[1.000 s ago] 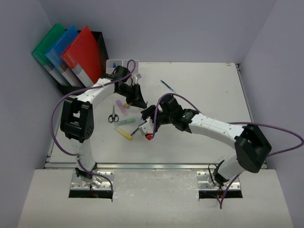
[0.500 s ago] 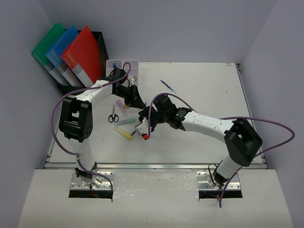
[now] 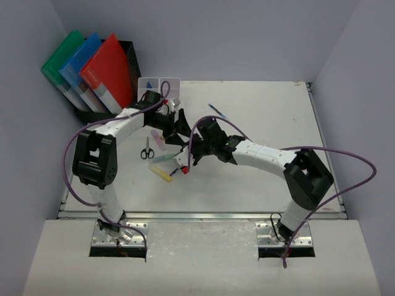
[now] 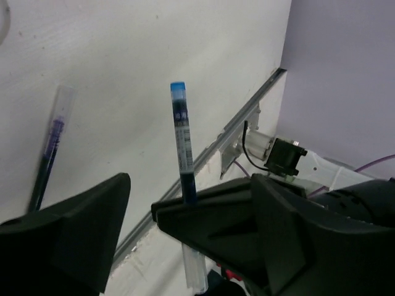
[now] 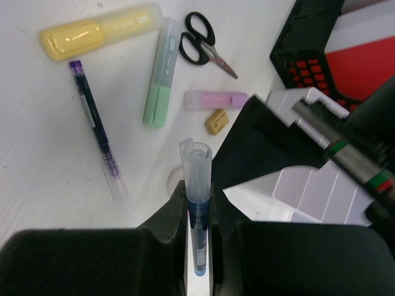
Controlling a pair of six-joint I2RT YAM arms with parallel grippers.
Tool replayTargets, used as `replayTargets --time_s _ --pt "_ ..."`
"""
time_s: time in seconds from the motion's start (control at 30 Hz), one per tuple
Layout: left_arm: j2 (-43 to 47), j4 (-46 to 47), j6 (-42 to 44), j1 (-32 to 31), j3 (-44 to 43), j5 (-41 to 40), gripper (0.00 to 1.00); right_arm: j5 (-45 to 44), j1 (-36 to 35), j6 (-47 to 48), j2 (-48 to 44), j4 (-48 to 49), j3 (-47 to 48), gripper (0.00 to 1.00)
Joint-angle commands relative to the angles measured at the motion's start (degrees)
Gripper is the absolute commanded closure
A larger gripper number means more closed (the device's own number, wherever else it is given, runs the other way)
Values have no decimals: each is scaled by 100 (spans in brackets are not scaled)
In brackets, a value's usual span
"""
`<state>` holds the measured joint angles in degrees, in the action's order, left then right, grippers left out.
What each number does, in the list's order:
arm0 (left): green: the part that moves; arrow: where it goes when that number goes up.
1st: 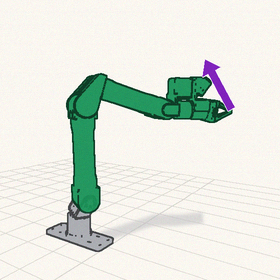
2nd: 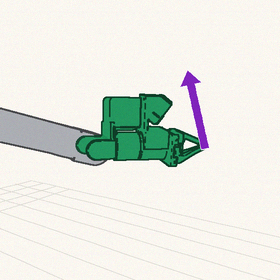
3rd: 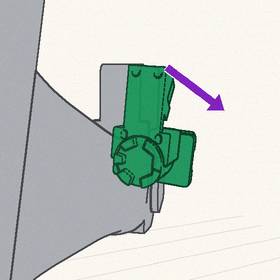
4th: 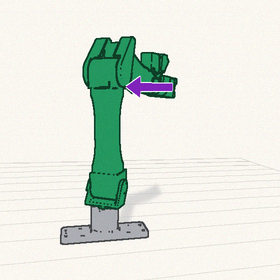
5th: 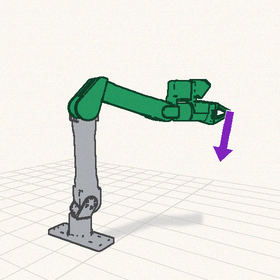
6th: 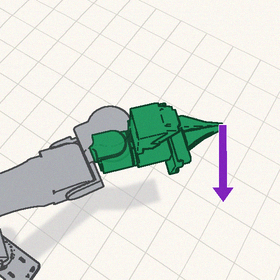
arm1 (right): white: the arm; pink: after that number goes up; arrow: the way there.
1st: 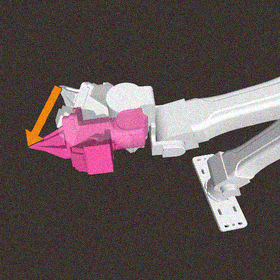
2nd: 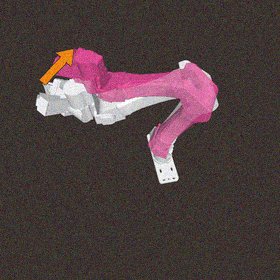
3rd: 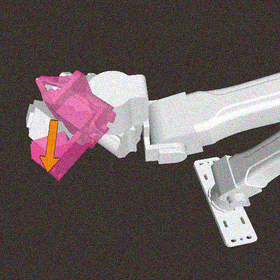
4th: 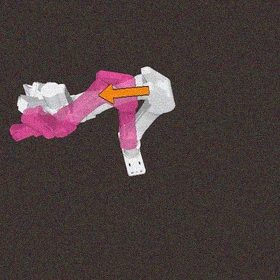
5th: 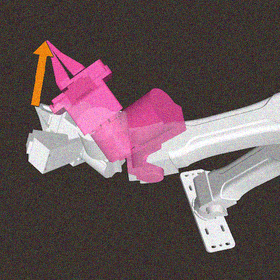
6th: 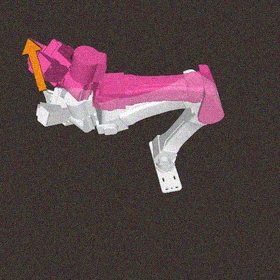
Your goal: Organize the desk
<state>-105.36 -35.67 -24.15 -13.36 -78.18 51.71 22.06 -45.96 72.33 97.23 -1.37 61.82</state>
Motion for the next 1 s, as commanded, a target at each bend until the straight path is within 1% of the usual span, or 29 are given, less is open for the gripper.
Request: replayTargets --time_s 0.0,0.03,0.07,0.1,0.13,0.17,0.2,0.23,0.27,0.33,0.43,0.47,0.53,0.6,0.67,0.83,0.97 --pt "1094 951 -35 207 428 -394 17 144 234 -990 -318 -335 492 100" --pt "1449 1541 -215 383 748 -635 10 250 313 -1322 -419 -541 586 100" --pt "1666 2068 -292 585 937 -749 6 324 387 -1566 -499 -670 656 100" --pt "1894 2387 -325 750 1114 -726 5 406 451 -1920 -600 -809 688 100" --pt "2005 2552 -68 864 1191 -586 4 490 509 -2187 -662 -989 722 100" --pt "2095 2649 191 993 1200 -300 5 577 571 -2443 -723 -1067 749 100" --pt "2117 2700 446 1143 1205 114 7 820 707 -2978 -820 -1120 787 100" --pt "2134 2802 653 1275 1229 602 11 1051 829 -3448 -897 -1172 854 100" --pt "2187 3009 733 1361 1323 1065 16 1201 897 -3712 -923 -1217 959 100" --pt "2408 3472 786 1480 1619 1309 19 1513 1027 -4329 -976 -1248 1076 100" --pt "2946 4754 681 1459 2197 1341 21 1837 1106 -5043 -1119 -991 989 100" --pt "3107 4926 609 1451 2325 1309 21 1862 1107 -5291 -1143 -824 949 100" --pt "3139 5124 630 1398 2281 1339 24 1916 1107 -5575 -1145 -699 969 100" --pt "3122 5183 644 1217 2131 1355 25 1987 1125 -5972 -1062 -568 1059 100" --pt "3127 5344 651 1027 2001 1351 29 2083 1162 -6544 -952 -395 1191 100" --pt "3118 5439 658 634 1715 1299 37 2255 1247 -7455 -662 -41 1460 100" --pt "3103 5424 719 426 1677 1297 38 2294 1303 -7662 -609 101 1571 100"
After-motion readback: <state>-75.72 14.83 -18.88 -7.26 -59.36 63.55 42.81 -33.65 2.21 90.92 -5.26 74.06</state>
